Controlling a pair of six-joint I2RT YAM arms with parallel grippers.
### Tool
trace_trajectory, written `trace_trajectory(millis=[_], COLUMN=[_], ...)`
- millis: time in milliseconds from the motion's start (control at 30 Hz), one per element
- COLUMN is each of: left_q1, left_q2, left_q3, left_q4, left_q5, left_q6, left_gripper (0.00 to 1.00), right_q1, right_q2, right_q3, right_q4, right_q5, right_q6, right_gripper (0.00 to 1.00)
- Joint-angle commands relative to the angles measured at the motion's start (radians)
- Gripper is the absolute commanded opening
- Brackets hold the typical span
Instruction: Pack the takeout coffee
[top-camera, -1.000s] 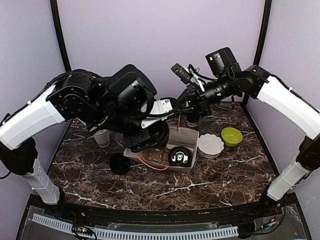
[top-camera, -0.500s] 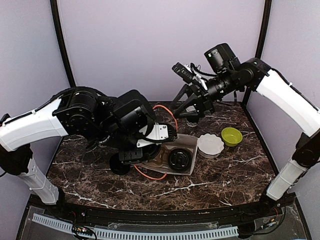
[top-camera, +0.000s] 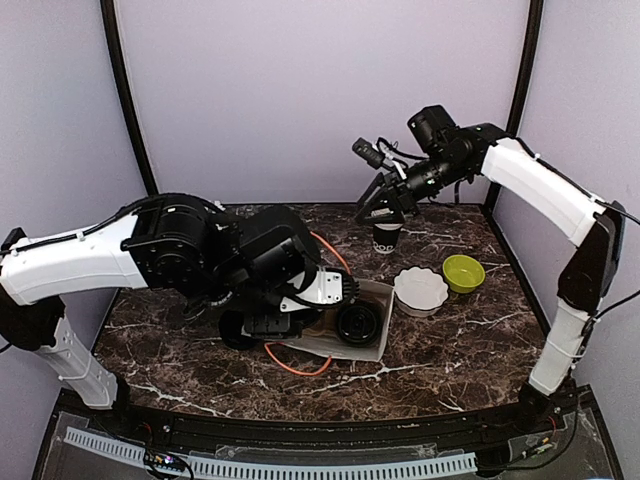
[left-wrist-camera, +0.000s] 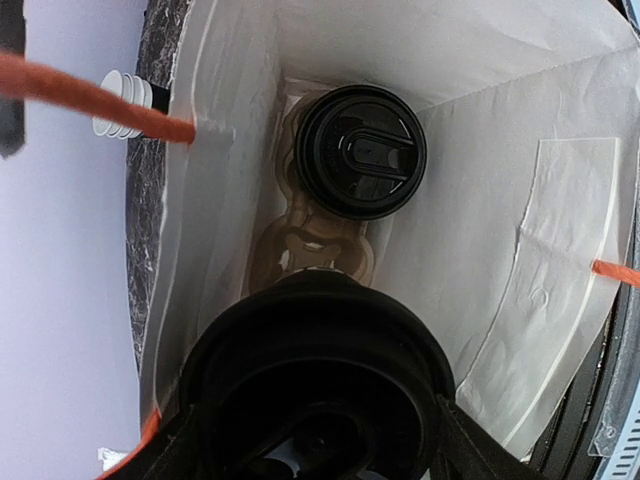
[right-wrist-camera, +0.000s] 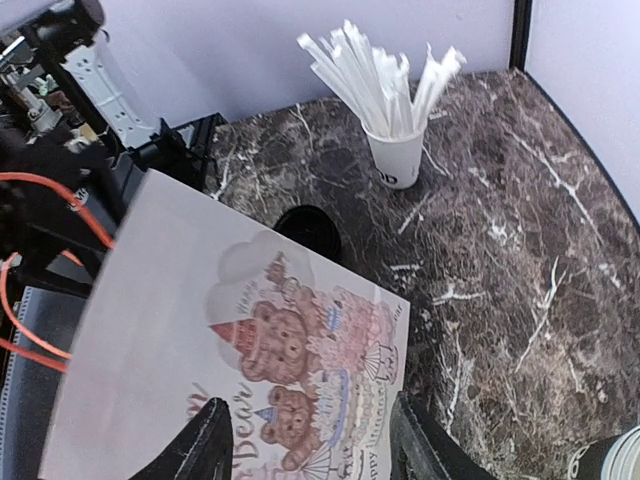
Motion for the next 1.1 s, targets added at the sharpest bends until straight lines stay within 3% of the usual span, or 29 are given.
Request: trace_trajectory(millis=[0, 267, 633, 1067], left_q1=[-0.032, -0.036, -0.035, -0.006], left_q2=[-0.072, -0.139, -0.104, -0.062], left_q3=[-0.077, -0.229, -0.319, -0.347], left_q4=[0.117, 0.292, 0.387, 0.402], left_q5=[-0.052, -0.075, -0.094, -0.075], left_q6=[0.083, 0.187, 0.262, 0.303], left_gripper=[0.55, 0.55, 0.55, 0.54], right_q1=[0.004, 0.003, 0.003, 0.003], right_q2=[0.100, 0.232, 0.335, 0.353], right_q3=[-0.019, 0.032, 0.110, 0.070], right_q4=[0.057, 0.020, 0.033, 0.067], right_q5=[0.089, 0.108, 0.175, 0.191], right_q6=[0.025, 0.003, 0.050, 0.044], right_gripper=[0.53, 0.56, 0.56, 0.57])
